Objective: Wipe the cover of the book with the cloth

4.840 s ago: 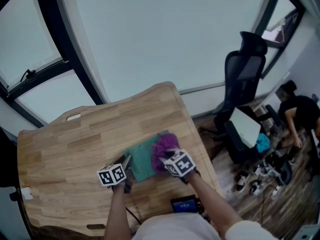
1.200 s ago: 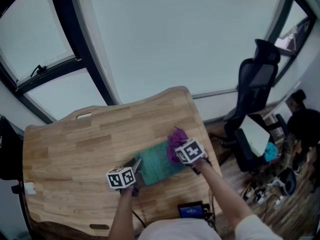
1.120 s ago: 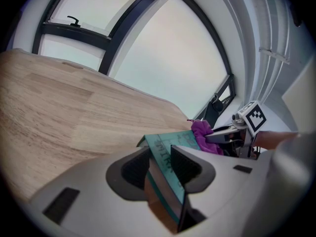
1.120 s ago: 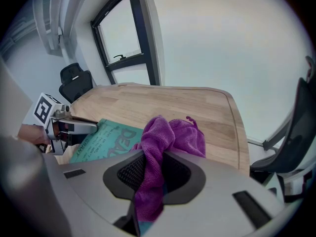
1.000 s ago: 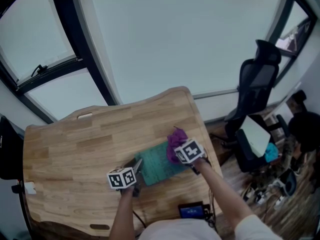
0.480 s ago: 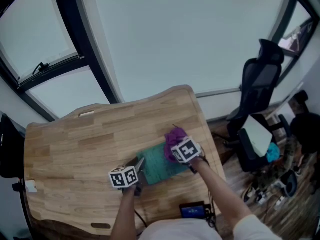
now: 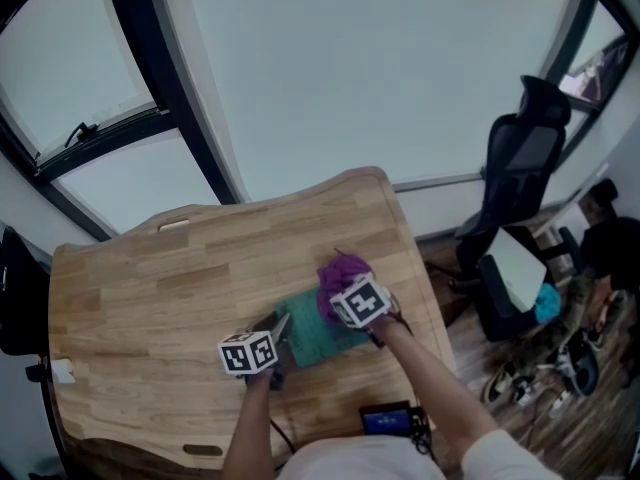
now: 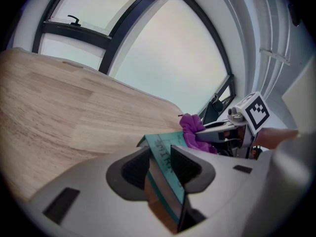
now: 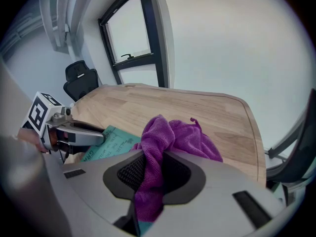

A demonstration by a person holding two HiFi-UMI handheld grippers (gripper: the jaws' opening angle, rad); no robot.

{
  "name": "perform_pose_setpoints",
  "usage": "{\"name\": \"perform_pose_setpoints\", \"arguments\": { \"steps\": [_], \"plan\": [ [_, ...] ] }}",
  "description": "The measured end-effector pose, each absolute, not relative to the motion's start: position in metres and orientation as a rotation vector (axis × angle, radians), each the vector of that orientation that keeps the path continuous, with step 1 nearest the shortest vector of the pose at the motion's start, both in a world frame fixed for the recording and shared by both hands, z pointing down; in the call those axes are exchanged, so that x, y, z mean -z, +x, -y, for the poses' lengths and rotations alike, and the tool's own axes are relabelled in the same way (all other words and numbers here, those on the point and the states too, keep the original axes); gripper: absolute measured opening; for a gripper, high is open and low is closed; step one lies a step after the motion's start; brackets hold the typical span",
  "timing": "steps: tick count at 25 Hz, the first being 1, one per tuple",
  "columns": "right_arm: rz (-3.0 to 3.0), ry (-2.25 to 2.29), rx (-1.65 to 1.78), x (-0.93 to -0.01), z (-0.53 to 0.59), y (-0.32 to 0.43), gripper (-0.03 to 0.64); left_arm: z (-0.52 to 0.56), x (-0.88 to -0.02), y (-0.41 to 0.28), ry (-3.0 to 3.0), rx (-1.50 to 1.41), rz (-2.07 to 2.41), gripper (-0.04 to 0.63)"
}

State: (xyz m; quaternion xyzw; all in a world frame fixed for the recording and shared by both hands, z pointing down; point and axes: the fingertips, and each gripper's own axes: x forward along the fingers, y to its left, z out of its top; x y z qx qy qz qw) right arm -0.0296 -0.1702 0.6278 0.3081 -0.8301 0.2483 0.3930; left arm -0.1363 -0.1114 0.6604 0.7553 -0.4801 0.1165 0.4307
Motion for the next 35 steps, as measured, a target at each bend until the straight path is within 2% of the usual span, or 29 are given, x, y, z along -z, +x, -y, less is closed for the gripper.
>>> {"name": "perform_pose_setpoints", "arguments": {
  "steps": [35],
  "plan": [
    [2.140, 0.636, -0.596, -0.634, 0.128, -0.090, 0.080, 0.112, -0.660, -0.137, 1.878, -0.290, 1.196, 0.135]
  ]
}}
